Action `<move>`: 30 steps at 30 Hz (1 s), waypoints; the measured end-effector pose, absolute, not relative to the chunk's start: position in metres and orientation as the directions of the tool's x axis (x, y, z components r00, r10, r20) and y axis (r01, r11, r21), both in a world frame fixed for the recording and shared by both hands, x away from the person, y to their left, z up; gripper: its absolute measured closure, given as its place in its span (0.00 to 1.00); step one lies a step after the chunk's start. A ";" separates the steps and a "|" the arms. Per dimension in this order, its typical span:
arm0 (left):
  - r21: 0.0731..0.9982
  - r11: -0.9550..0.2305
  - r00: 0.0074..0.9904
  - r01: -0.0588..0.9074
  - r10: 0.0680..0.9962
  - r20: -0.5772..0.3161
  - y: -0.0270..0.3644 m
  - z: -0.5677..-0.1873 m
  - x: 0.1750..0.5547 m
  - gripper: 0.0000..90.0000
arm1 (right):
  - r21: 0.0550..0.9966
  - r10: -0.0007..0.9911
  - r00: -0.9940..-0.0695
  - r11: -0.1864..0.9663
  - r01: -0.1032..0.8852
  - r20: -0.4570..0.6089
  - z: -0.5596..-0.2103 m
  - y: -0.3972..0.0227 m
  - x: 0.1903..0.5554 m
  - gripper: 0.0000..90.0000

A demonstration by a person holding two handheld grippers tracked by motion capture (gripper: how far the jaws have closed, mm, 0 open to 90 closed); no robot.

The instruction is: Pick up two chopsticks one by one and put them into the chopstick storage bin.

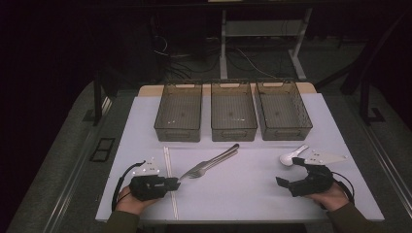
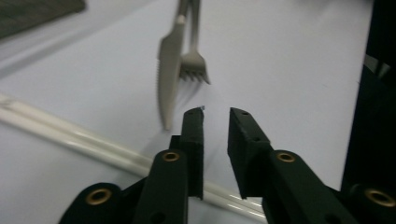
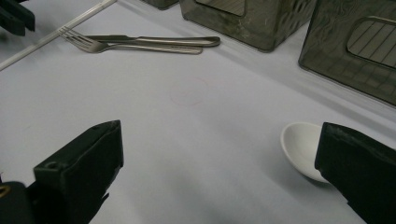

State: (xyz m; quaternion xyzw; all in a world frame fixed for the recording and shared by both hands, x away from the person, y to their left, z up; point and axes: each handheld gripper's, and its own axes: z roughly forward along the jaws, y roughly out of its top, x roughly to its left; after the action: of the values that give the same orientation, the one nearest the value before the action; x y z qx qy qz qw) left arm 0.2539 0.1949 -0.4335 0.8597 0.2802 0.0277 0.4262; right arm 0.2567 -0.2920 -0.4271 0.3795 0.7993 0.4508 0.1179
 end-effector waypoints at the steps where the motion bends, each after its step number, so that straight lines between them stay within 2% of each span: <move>1: 0.740 -0.494 0.846 0.457 0.499 -0.189 0.193 -0.434 0.254 0.89 | 0.809 0.714 -0.683 0.305 0.503 0.155 -0.427 -0.292 0.257 0.01; 6: 0.710 -0.524 0.852 0.470 0.480 -0.210 0.192 -0.437 0.254 0.98 | 0.810 0.712 -0.685 0.305 0.501 0.155 -0.427 -0.292 0.257 0.01; 14: 0.675 -0.564 0.859 0.476 0.463 -0.218 0.190 -0.441 0.255 0.99 | 0.808 0.713 -0.684 0.307 0.502 0.155 -0.427 -0.292 0.257 0.01; 30: 0.633 -0.594 0.843 0.497 0.502 -0.192 0.198 -0.441 0.250 0.99 | 0.811 0.714 -0.683 0.305 0.499 0.152 -0.427 -0.293 0.257 0.01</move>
State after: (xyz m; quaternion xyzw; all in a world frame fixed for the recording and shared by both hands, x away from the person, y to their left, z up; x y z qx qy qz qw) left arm 0.2500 0.1984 -0.4405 0.8927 0.2798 0.0032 0.3533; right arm 0.2566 -0.2928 -0.4271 0.3797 0.7988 0.4512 0.1192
